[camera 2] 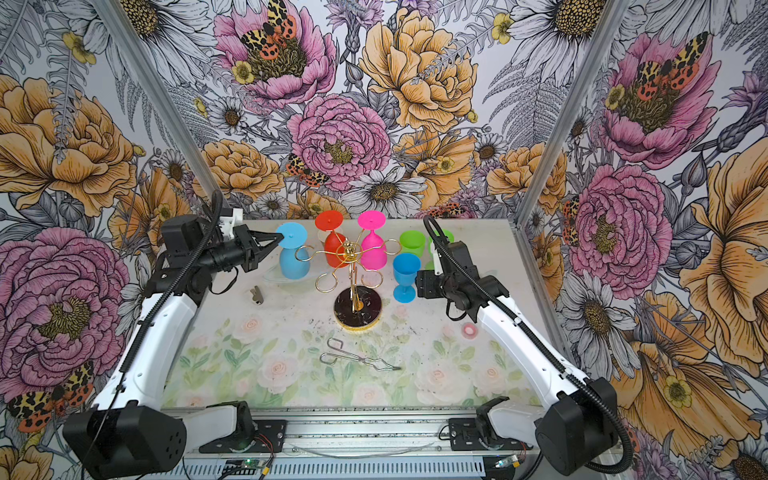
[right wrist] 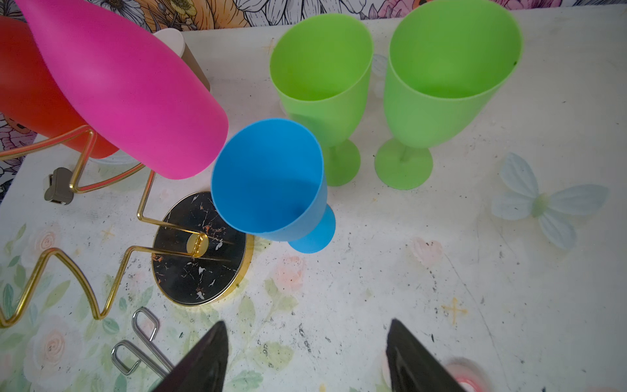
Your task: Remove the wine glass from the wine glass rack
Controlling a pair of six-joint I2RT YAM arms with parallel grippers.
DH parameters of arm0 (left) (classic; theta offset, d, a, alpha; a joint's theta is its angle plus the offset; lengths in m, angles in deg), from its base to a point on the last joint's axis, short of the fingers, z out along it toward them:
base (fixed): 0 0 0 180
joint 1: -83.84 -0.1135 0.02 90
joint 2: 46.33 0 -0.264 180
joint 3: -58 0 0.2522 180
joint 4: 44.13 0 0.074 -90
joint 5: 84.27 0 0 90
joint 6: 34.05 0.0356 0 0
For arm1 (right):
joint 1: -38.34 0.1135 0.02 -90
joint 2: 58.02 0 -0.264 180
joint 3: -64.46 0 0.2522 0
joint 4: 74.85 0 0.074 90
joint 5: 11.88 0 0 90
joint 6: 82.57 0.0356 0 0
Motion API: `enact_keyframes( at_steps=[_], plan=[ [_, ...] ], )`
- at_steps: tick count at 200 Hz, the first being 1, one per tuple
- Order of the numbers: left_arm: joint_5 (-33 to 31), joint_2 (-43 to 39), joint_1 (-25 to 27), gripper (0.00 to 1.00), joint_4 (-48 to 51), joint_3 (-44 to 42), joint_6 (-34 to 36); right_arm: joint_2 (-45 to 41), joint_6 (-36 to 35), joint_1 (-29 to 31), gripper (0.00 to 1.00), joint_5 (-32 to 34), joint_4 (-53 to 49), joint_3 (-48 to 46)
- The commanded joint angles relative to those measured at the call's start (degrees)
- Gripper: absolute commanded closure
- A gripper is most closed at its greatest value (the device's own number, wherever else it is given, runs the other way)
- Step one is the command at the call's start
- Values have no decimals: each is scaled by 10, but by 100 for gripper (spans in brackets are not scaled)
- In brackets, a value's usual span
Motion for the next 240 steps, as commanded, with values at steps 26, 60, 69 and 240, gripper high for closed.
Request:
enact_keyframes(
  at_steps=[26, 60, 69, 240],
  plan=[
    [15, -67, -44, 100, -3, -49, 18, -12, 10, 0, 25, -7, 18, -1],
    [69, -113, -75, 100, 13, -88, 40, -12, 10, 0, 26, -6, 18, 0],
    [81, -122, -78, 100, 23, -93, 50, -12, 9, 0, 25, -6, 18, 1],
    [187, -252, -9, 100, 82, -158, 68, -19, 15, 0, 25, -7, 20, -3]
  ],
)
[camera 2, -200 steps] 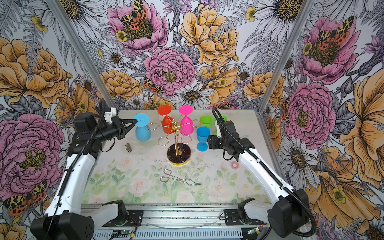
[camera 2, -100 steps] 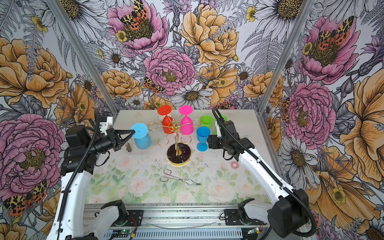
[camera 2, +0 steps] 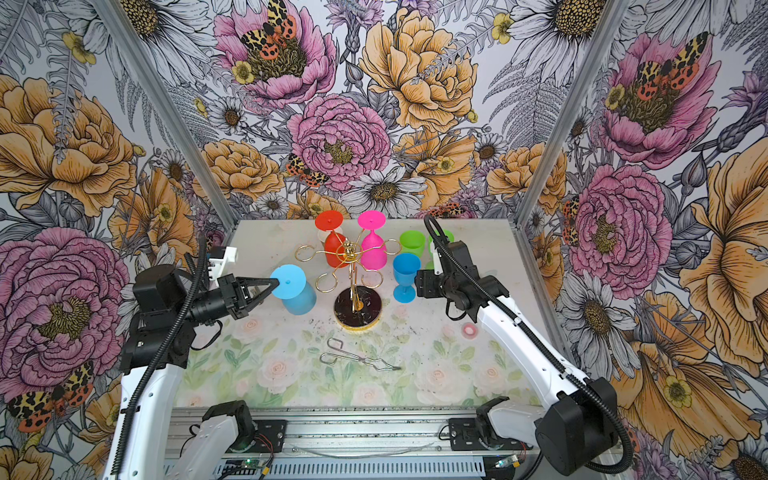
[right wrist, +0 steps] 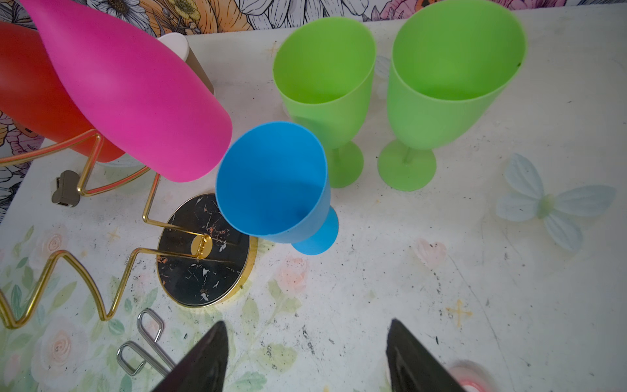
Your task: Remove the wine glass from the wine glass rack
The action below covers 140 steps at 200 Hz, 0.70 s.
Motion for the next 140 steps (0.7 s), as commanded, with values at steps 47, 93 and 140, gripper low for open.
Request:
enact_keyframes(
  at_steps=[47, 93, 140],
  plan=[
    [14, -36, 115, 100, 2, -21, 18, -15, 10, -1, 25, -3, 17, -1],
    [-46, -13, 215, 100, 6, -11, 31, -3, 14, -1, 26, -5, 16, 10],
    [-148, 84, 390, 100, 7, 47, 89, 1, 21, 0, 26, -1, 16, 12]
  ],
)
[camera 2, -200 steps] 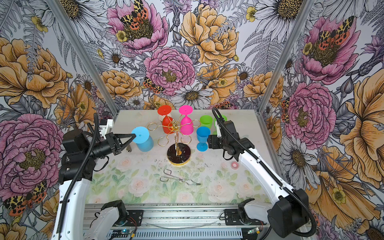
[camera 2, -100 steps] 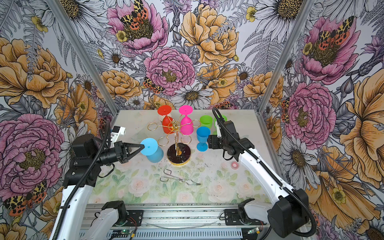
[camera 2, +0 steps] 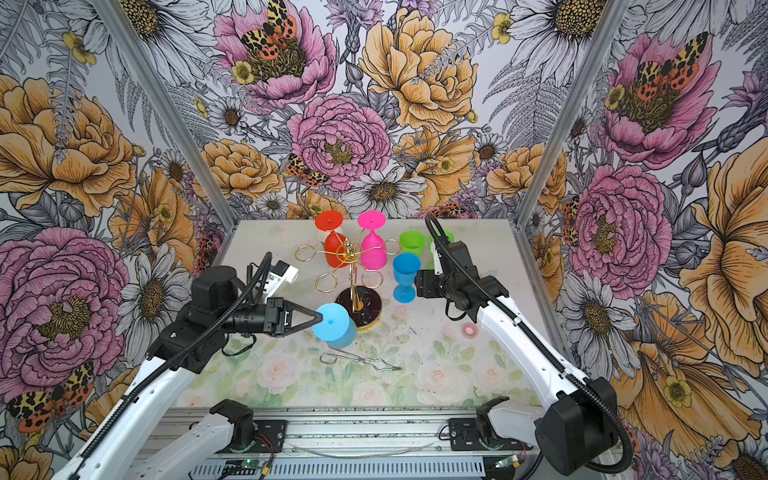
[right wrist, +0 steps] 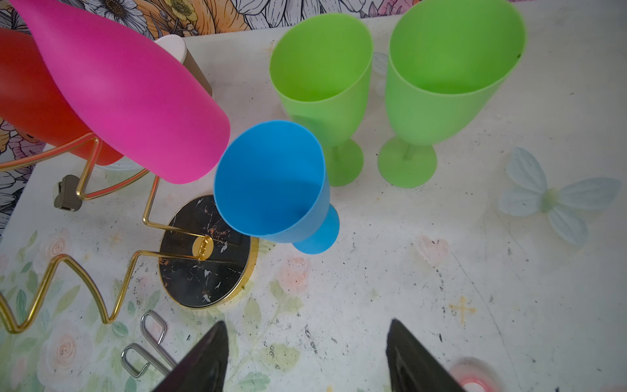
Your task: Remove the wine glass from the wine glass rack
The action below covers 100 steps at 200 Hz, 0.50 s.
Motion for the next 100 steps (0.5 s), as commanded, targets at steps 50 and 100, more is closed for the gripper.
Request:
enact_keyframes(
  at_steps=[50, 100],
  plan=[
    [-94, 198, 187, 100, -10, 152, 127, 4, 30, -17, 27, -4, 5, 12],
    [-119, 277, 226, 100, -11, 236, 205, -8, 60, -94, 28, -65, -21, -13]
  ],
)
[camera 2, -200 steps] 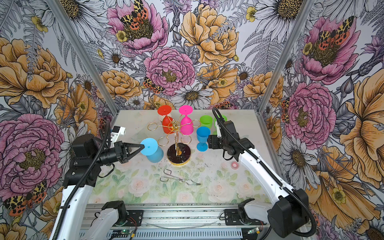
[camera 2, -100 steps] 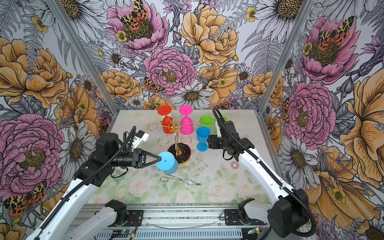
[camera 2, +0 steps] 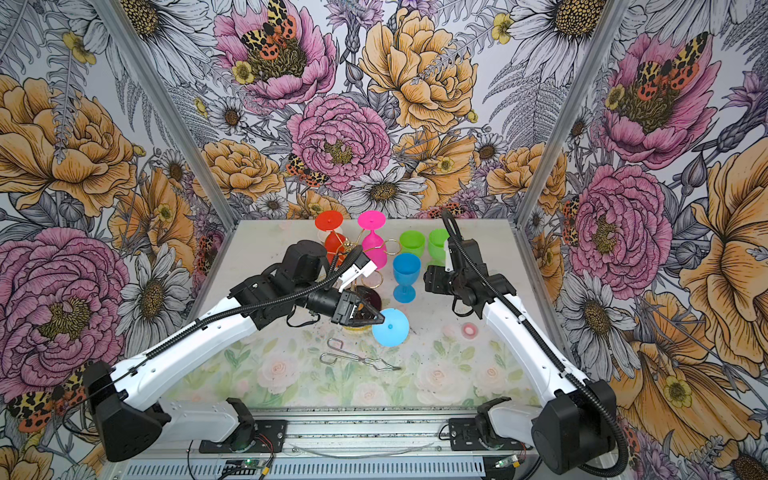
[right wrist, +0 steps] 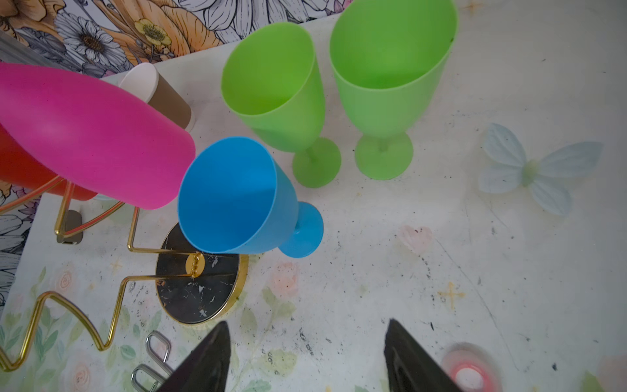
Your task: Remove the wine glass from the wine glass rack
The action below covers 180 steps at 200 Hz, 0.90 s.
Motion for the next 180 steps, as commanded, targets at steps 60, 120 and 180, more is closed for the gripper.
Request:
enact_keyframes(
  at_steps=[60, 120, 180],
  plan=[
    [-59, 48, 26, 100, -11, 79, 179, 9, 25, -70, 28, -79, -34, -13],
    [-111, 45, 72, 100, -11, 82, 313, 22, 29, -91, 28, -110, -41, 9],
    [-238, 10, 115, 100, -14, 37, 486, 37, 26, -103, 29, -140, -52, 44]
  ],
)
